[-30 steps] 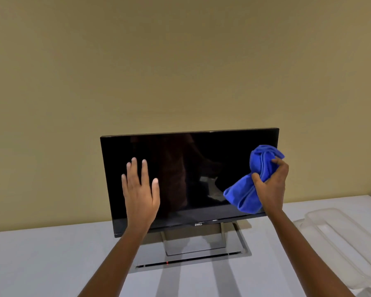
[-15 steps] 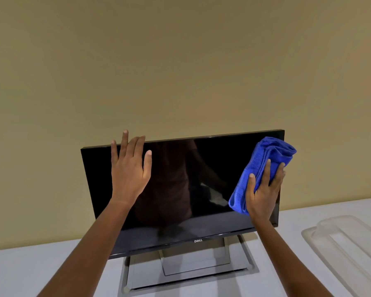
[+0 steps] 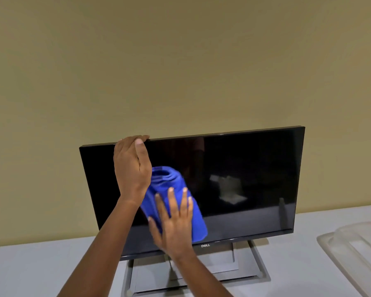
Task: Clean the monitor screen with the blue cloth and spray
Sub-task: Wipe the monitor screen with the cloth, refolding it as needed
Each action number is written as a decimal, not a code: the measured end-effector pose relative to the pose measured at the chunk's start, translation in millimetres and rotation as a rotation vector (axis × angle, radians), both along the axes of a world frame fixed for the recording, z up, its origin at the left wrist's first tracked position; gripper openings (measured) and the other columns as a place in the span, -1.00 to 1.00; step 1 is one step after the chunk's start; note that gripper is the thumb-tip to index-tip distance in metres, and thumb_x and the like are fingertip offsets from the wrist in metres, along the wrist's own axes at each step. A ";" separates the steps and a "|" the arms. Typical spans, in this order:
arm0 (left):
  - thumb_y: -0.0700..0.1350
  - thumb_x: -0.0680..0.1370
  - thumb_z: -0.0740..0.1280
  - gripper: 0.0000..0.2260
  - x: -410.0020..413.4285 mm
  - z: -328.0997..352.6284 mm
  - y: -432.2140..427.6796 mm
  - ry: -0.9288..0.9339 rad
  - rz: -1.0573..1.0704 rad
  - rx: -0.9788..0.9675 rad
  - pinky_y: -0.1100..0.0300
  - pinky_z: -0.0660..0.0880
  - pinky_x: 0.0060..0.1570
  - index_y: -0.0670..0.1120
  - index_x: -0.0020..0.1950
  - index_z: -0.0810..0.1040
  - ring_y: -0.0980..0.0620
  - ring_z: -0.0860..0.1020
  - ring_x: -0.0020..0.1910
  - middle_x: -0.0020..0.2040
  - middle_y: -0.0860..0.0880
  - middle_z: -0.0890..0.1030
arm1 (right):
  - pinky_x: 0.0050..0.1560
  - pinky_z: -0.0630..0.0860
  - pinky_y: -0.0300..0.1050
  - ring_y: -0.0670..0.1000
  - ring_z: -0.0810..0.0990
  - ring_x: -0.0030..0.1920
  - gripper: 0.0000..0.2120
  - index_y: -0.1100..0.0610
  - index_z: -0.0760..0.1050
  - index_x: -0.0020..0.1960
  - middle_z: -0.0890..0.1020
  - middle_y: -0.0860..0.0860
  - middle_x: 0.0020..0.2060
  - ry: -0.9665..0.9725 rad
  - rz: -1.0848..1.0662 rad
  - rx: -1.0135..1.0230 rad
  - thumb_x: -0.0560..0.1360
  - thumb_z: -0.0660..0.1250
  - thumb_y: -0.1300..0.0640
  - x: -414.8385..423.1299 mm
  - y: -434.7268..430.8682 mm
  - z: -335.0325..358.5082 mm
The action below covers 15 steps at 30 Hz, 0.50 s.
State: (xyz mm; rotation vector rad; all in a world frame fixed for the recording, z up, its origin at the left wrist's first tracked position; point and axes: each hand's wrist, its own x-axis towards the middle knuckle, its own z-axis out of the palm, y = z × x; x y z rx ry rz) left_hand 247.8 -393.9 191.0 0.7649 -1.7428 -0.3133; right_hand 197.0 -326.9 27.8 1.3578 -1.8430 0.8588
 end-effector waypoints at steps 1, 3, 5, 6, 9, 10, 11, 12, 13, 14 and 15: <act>-0.02 0.55 -0.12 -0.46 2.0 1.3 0.5 -0.011 -0.014 0.011 0.18 0.28 0.22 -0.24 0.05 0.60 -0.12 0.51 0.10 0.01 -0.19 0.65 | 0.41 0.10 0.13 0.26 0.17 0.42 -0.58 -0.01 0.26 0.38 0.21 0.05 0.42 0.081 0.029 0.038 0.57 -0.01 -0.11 5.7 -1.4 -6.6; 0.00 0.55 -0.12 -0.45 6.7 3.7 1.5 -0.053 -0.038 0.024 0.15 0.30 0.23 -0.23 0.07 0.60 -0.11 0.52 0.11 0.02 -0.17 0.65 | 0.33 0.22 0.11 0.20 0.25 0.39 -0.60 -0.04 0.26 0.37 0.25 -0.02 0.40 0.249 0.079 0.097 0.55 0.08 -0.05 4.5 -1.0 -15.6; -0.02 0.57 -0.10 -0.48 10.5 5.8 1.7 -0.079 -0.056 0.043 0.12 0.31 0.24 -0.22 0.09 0.60 -0.10 0.52 0.13 0.04 -0.16 0.65 | 0.31 0.24 0.10 0.16 0.28 0.37 -0.51 -0.06 0.25 0.38 0.27 -0.05 0.38 0.382 0.116 0.148 0.47 0.20 -0.05 -7.5 3.5 -15.7; -0.04 0.57 -0.09 -0.51 11.4 6.5 1.8 -0.083 -0.064 0.062 0.12 0.32 0.24 -0.21 0.10 0.59 -0.09 0.51 0.15 0.06 -0.16 0.64 | 0.33 0.23 0.10 0.14 0.29 0.36 -0.46 -0.06 0.23 0.39 0.26 -0.06 0.38 0.441 0.120 0.182 0.44 0.22 -0.06 -15.4 6.9 -13.3; -0.06 0.57 -0.08 -0.52 12.6 7.9 2.3 -0.082 -0.089 0.103 0.13 0.33 0.23 -0.19 0.13 0.59 -0.08 0.48 0.19 0.10 -0.14 0.63 | 0.34 0.21 0.14 0.14 0.30 0.36 -0.44 -0.07 0.26 0.39 0.30 -0.07 0.37 0.518 0.090 0.167 0.40 0.24 -0.04 -44.7 21.3 -3.7; -0.06 0.57 -0.08 -0.52 13.3 7.9 2.2 -0.084 -0.095 0.106 0.12 0.33 0.23 -0.19 0.13 0.59 -0.09 0.48 0.20 0.10 -0.15 0.63 | 0.36 0.19 0.16 0.17 0.28 0.38 -0.48 -0.07 0.28 0.37 0.30 -0.06 0.37 0.496 0.065 0.131 0.41 0.23 -0.02 -57.1 28.2 0.0; -0.06 0.57 -0.08 -0.52 14.3 7.9 1.7 -0.090 -0.099 0.108 0.13 0.33 0.23 -0.19 0.14 0.58 -0.09 0.47 0.20 0.11 -0.15 0.62 | 0.37 0.14 0.17 0.19 0.22 0.42 -0.52 -0.06 0.29 0.36 0.27 -0.05 0.40 0.460 0.030 0.093 0.44 0.21 -0.01 -71.1 35.9 4.8; -0.05 0.57 -0.09 -0.52 15.1 7.8 1.2 -0.096 -0.103 0.111 0.15 0.32 0.23 -0.18 0.15 0.58 -0.08 0.47 0.21 0.12 -0.15 0.62 | 0.39 0.09 0.16 0.19 0.11 0.48 -0.56 -0.06 0.27 0.37 0.19 -0.04 0.46 0.415 -0.013 0.061 0.50 0.15 -0.02 -86.8 44.8 10.5; -0.05 0.57 -0.09 -0.52 15.8 7.7 0.5 -0.100 -0.108 0.114 0.16 0.31 0.23 -0.18 0.15 0.57 -0.07 0.46 0.22 0.13 -0.14 0.62 | 0.40 0.06 0.15 0.17 -0.01 0.52 -0.57 -0.07 0.21 0.41 0.06 -0.05 0.52 0.368 -0.059 0.034 0.55 0.05 -0.03 -103.6 54.6 17.2; -0.05 0.57 -0.09 -0.52 16.1 7.5 0.0 -0.103 -0.114 0.116 0.17 0.30 0.23 -0.18 0.16 0.57 -0.06 0.46 0.23 0.13 -0.13 0.61 | 0.41 0.04 0.15 0.15 -0.09 0.53 -0.56 -0.08 0.12 0.46 -0.07 -0.06 0.54 0.319 -0.096 0.018 0.58 -0.03 -0.06 -120.3 64.2 24.8; -0.05 0.57 -0.08 -0.52 16.0 7.2 -0.3 -0.105 -0.116 0.115 0.16 0.30 0.24 -0.19 0.16 0.57 -0.06 0.45 0.23 0.14 -0.13 0.61 | 0.42 0.05 0.15 0.16 -0.11 0.53 -0.53 -0.07 0.04 0.49 -0.13 -0.07 0.54 0.261 -0.125 0.008 0.59 -0.08 -0.09 -136.1 72.9 33.4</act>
